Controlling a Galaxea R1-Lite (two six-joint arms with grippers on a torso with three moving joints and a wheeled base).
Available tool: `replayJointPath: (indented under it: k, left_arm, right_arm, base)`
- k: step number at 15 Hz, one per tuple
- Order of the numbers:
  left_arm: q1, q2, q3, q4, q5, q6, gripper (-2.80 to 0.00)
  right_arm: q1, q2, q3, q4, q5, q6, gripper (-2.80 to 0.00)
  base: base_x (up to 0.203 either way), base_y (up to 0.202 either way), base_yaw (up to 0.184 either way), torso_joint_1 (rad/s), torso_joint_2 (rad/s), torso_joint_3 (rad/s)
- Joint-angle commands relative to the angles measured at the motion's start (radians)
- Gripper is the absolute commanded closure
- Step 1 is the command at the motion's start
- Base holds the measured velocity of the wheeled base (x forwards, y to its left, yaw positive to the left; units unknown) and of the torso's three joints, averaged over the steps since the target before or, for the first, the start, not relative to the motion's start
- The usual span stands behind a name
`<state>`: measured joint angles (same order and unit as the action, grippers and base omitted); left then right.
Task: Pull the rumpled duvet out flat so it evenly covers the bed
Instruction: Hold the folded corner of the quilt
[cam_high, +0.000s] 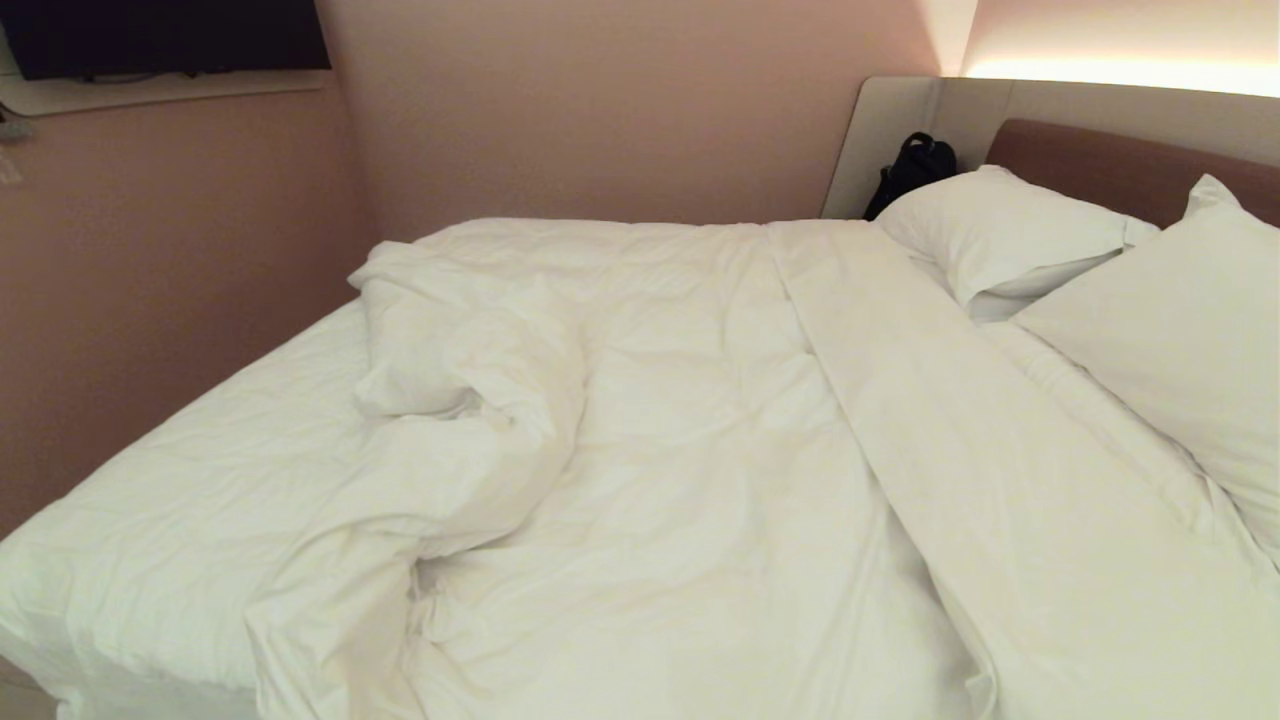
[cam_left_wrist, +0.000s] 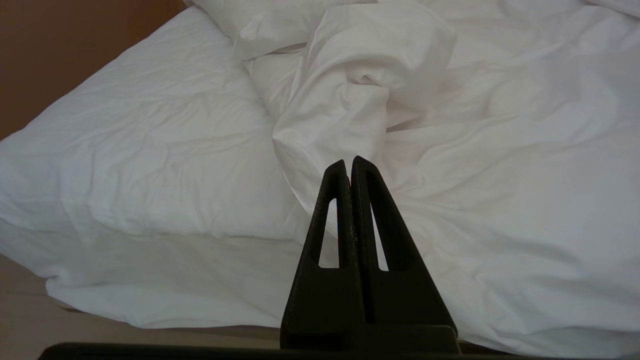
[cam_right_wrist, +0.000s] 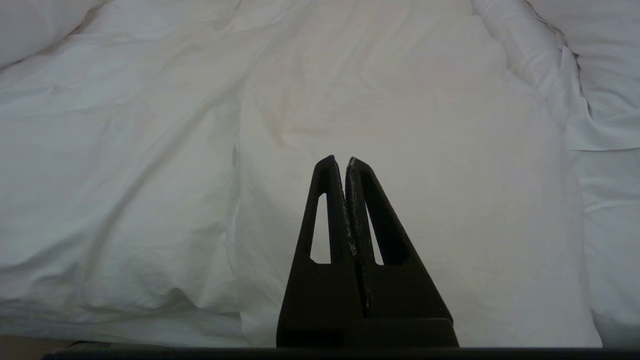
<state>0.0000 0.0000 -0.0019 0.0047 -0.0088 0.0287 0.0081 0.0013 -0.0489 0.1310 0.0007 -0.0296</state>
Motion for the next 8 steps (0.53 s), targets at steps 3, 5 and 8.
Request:
replayJointPath:
  k: [3,5,8]
  left_arm:
    - [0.000,0.000,0.000,-0.002,0.000,0.002,0.00]
    - [0.000,0.000,-0.001,-0.002,-0.002,0.005,0.00]
    - [0.000,0.000,-0.001,-0.003,0.000,0.003,0.00]
  right_arm:
    - [0.001,0.000,0.000,0.001,0.000,0.001,0.00]
    - [0.001,0.000,0.000,0.001,0.001,0.000,0.00]
    - [0.001,0.000,0.000,0.001,-0.001,0.001,0.00]
  base:
    - [0.000,0.000,0.000,0.000,0.00,0.000]
    - [0.000,0.000,0.000,0.000,0.00,0.000]
    - [0.000,0.000,0.000,0.000,0.00,0.000]
